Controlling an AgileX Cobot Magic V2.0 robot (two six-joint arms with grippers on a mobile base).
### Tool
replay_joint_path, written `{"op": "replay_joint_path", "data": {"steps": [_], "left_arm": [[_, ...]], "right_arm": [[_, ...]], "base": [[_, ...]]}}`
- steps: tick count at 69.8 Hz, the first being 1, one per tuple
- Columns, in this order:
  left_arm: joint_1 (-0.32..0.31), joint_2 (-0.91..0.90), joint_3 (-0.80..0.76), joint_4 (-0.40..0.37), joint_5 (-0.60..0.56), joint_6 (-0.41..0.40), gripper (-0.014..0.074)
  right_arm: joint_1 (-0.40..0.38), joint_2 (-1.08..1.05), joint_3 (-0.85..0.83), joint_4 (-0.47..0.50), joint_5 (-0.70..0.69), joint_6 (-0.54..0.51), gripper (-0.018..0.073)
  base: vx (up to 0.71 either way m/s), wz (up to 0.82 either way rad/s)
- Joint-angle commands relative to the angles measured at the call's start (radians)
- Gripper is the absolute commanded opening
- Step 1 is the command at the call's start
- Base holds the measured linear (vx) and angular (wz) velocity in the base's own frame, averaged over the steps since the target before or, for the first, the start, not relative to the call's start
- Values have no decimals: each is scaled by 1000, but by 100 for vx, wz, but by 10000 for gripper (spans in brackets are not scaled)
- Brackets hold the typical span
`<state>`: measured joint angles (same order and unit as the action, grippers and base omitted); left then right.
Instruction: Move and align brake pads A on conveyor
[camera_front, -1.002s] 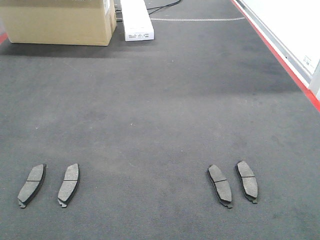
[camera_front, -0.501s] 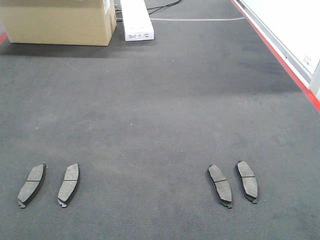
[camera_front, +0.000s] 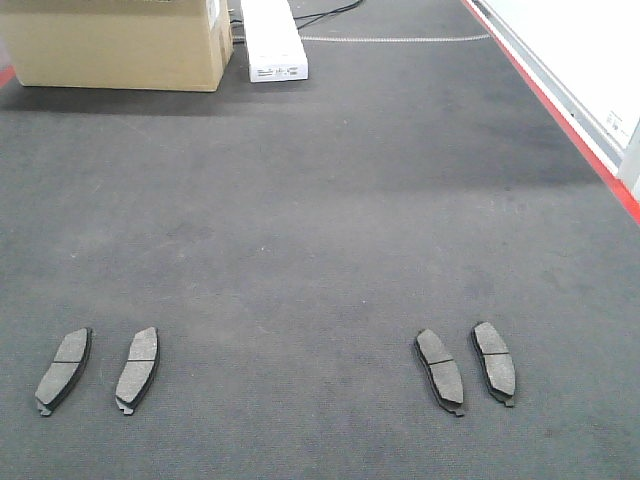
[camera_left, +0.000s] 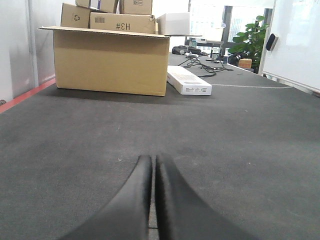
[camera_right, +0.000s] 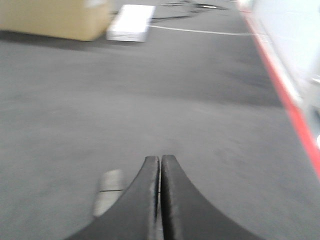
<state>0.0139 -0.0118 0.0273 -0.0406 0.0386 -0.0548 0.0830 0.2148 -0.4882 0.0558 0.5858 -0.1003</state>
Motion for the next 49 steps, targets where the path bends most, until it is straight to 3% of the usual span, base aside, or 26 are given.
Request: {"op": "replay_joint_path", "data": {"steps": [1, 14, 32, 49], "left_arm": [[2, -13, 29, -4, -78, -2, -6], [2, -13, 29, -4, -78, -2, -6], [2, -13, 29, -4, -78, -2, -6], [2, -13, 29, -4, -77, -2, -6]], "right_arm": [[-88, 13, 60, 5, -178, -9, -8], [-198, 13, 251, 2, -403, -9, -8], [-205, 11, 526, 3, -704, 5, -8], [-205, -197, 522, 3, -576, 5, -8]], "base": [[0, 0], [0, 0], [0, 0], [0, 0]]}}
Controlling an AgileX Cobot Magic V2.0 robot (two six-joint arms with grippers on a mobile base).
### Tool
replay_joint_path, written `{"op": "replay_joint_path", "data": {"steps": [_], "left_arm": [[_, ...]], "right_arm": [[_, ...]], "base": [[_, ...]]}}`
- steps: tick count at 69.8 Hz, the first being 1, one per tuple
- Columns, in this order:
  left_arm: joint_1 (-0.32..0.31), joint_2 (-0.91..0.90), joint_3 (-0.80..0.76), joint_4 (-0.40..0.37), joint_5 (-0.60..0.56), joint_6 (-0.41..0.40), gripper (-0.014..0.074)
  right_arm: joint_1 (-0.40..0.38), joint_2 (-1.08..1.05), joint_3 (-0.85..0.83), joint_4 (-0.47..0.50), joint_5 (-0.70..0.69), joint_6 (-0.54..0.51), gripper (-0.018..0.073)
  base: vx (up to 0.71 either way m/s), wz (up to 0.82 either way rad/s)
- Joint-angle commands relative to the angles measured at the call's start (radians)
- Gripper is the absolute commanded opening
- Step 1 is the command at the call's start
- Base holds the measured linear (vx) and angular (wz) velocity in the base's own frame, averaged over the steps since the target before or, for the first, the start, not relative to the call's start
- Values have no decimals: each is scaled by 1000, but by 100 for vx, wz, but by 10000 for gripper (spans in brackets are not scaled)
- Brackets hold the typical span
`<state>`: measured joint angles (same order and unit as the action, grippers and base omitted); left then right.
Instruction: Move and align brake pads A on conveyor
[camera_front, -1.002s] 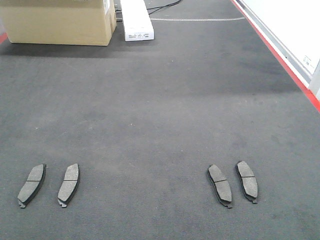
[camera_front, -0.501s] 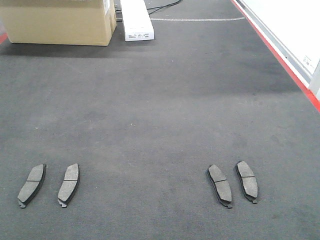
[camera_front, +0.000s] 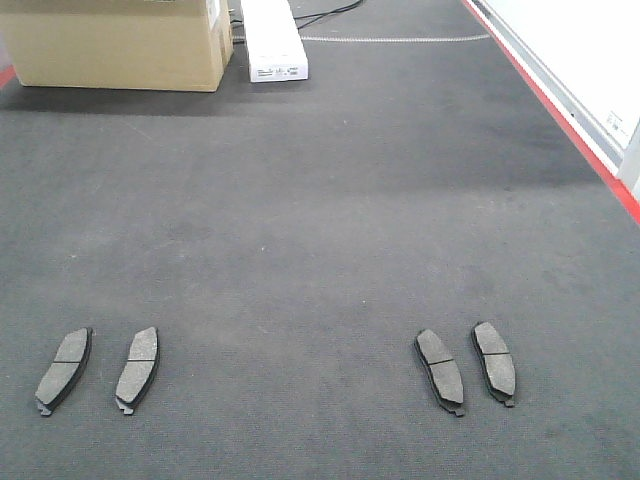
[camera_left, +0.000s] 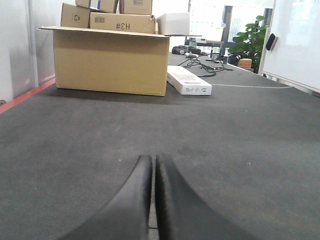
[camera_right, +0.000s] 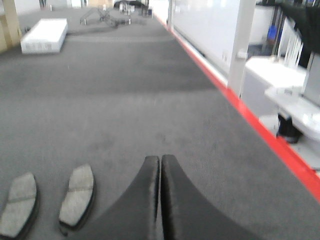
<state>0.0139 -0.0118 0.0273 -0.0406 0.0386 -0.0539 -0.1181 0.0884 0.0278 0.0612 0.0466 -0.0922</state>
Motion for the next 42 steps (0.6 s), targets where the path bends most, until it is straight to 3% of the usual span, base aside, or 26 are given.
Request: {"op": "replay_joint_path", "data": {"steps": [1, 42], "left_arm": [[2, -13, 29, -4, -77, -2, -6], [2, -13, 29, -4, -74, -2, -6]], "right_arm": [[-4, -86, 6, -3, -32, -3, -8], [-3, -109, 6, -3, -28, -3, -8]], "base": [[0, 0], [0, 0]]}}
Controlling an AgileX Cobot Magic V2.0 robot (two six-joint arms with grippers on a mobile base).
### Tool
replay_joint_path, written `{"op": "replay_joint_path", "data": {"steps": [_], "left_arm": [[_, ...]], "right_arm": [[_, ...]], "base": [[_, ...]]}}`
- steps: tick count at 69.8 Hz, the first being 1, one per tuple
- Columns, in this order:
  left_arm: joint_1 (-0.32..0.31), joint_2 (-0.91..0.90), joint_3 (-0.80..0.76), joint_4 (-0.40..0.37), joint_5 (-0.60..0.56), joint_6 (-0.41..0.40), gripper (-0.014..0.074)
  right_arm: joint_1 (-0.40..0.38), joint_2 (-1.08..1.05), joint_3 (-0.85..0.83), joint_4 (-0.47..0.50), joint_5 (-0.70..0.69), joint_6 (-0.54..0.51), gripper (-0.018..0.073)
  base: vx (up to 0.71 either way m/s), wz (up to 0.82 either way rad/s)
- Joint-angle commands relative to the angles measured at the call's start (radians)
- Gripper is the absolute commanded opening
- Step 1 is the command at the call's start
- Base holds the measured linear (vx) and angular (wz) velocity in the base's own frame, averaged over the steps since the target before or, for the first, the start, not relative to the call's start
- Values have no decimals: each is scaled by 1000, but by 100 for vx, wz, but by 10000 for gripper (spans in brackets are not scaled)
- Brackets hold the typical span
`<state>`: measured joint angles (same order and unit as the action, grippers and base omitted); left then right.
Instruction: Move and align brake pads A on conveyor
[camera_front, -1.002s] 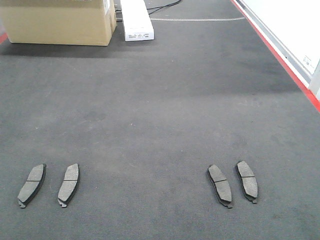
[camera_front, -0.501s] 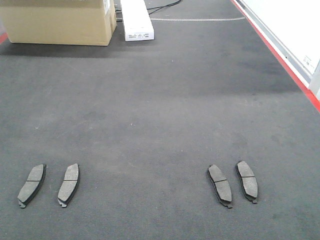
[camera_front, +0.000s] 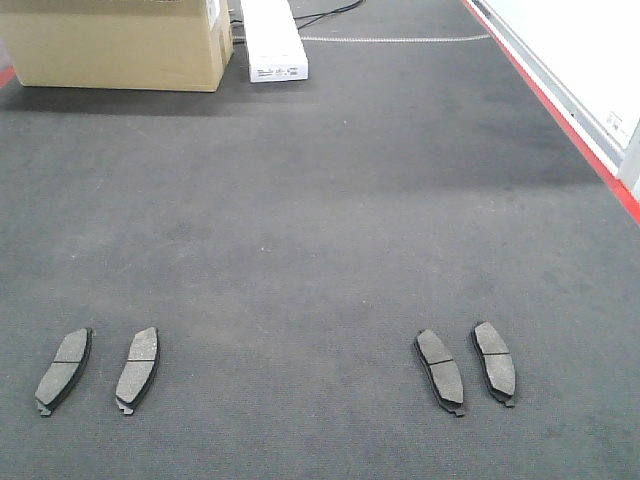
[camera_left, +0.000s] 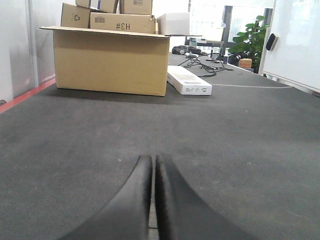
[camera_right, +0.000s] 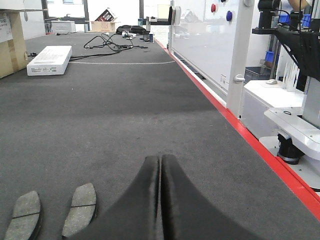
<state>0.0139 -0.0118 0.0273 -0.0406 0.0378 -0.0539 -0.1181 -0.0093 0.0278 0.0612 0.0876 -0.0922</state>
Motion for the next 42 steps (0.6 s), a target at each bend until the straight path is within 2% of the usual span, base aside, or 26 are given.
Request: {"op": "replay_joint_path", "data": {"steps": [1, 12, 27, 42], "left_arm": [[2, -13, 29, -4, -73, -2, -6], [2, -13, 29, -4, -73, -2, -6], [2, -13, 29, -4, -73, -2, -6], [2, -13, 29, -4, -73, -2, -6]], "right_arm": [[-3, -12, 6, -3, -69, -3, -8], [9, -12, 6, -3, -69, -3, -8], [128, -12, 6, -3, -69, -3, -8], [124, -12, 6, -3, -69, -3, -8]], "base": [[0, 0], [0, 0], [0, 0], [0, 0]]}}
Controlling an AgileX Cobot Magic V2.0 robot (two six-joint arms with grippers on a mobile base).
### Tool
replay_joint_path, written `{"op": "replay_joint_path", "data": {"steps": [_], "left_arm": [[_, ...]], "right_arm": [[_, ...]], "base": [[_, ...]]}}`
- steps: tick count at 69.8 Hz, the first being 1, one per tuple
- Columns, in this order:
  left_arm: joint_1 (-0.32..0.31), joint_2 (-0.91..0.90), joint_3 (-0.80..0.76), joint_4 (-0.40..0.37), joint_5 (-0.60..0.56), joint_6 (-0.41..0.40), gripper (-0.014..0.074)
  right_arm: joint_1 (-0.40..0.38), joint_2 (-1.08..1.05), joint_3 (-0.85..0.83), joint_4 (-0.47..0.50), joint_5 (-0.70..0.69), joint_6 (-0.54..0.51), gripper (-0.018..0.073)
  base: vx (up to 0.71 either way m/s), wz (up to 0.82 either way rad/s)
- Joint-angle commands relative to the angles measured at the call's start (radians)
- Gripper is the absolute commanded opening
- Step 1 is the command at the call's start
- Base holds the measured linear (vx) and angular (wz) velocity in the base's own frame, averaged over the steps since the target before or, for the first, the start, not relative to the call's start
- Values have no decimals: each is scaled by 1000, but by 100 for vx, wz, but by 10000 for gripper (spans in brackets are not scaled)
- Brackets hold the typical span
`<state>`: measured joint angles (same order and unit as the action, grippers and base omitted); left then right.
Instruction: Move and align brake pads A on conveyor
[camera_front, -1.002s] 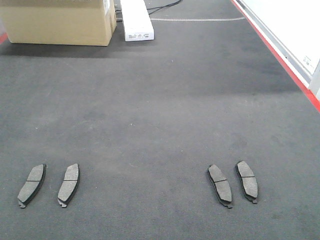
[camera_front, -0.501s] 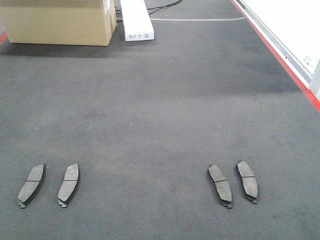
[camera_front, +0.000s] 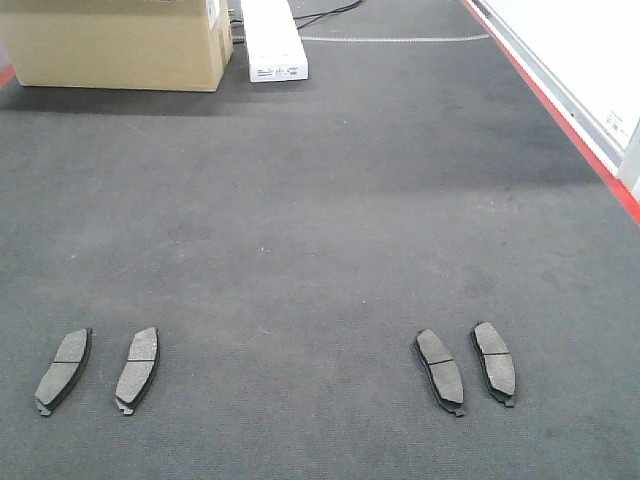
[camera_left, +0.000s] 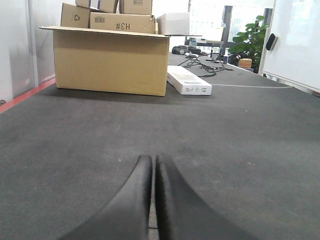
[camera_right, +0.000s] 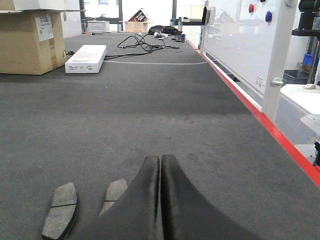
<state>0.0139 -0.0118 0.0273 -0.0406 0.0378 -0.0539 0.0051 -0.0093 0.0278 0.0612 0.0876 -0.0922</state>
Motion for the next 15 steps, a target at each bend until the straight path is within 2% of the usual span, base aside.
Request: {"op": "replay_joint_path", "data": {"steps": [1, 15], "left_arm": [[2, -13, 29, -4, -73, -2, -6], [2, -13, 29, -4, -73, -2, -6]], "right_arm": [[1, -12, 6, -3, -69, -3, -8], [1, -12, 6, -3, -69, -3, -8]], "base": [[0, 0], [0, 0]]}}
